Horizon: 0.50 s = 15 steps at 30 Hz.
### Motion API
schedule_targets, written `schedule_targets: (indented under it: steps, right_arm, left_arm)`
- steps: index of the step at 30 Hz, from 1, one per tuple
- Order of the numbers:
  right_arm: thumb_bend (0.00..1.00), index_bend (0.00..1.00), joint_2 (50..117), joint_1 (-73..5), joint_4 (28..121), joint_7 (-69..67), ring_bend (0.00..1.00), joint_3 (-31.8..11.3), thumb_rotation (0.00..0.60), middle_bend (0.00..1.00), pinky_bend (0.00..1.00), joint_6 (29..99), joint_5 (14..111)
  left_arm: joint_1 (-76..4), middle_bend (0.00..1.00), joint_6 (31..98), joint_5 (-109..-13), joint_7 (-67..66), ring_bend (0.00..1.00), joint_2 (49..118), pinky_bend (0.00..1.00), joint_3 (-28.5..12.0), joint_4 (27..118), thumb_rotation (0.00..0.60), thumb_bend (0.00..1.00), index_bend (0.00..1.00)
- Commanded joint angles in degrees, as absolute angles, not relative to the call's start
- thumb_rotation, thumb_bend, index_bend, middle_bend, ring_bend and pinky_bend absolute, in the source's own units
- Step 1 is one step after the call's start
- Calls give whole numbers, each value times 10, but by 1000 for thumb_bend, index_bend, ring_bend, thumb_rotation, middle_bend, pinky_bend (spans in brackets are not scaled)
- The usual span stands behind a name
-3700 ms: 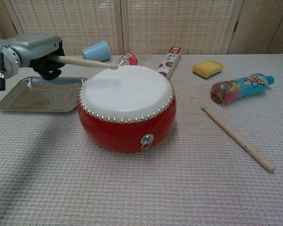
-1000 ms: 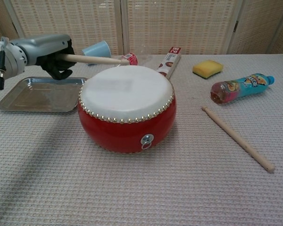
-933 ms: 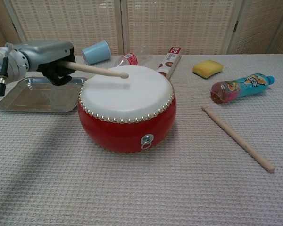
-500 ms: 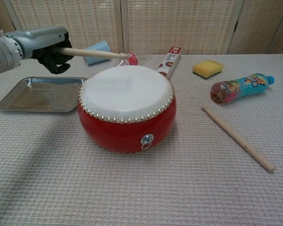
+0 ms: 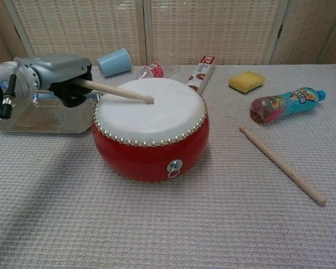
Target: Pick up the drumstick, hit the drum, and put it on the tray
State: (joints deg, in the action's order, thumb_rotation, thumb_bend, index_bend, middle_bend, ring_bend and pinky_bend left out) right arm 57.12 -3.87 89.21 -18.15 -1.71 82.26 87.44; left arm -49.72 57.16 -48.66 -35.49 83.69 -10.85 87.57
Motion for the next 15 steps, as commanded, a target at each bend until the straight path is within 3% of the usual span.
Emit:
schedule_targets:
  steps: [1, 6, 11, 15]
  right_arm:
    - [67, 0, 573, -37, 890, -183, 0, -20, 600, 19, 68, 830, 876]
    - [66, 0, 579, -39, 885, -185, 0, -22, 600, 20, 68, 836, 881]
    - [66, 0, 578, -39, 887, -184, 0, -21, 600, 19, 68, 833, 880]
    - [67, 0, 574, -38, 889, -181, 0, -24, 600, 20, 68, 839, 879]
  left_arm:
    - [-493, 1000, 597, -463, -333, 1000, 835, 1000, -126, 891, 600, 581, 1000]
    - [-470, 1000, 627, -488, -237, 1000, 817, 1000, -172, 891, 600, 581, 1000]
    - [-469, 1000, 611, -474, -211, 1000, 812, 1000, -185, 873, 600, 581, 1000]
    - [-473, 1000, 563, -432, -183, 1000, 830, 1000, -189, 784, 600, 581, 1000]
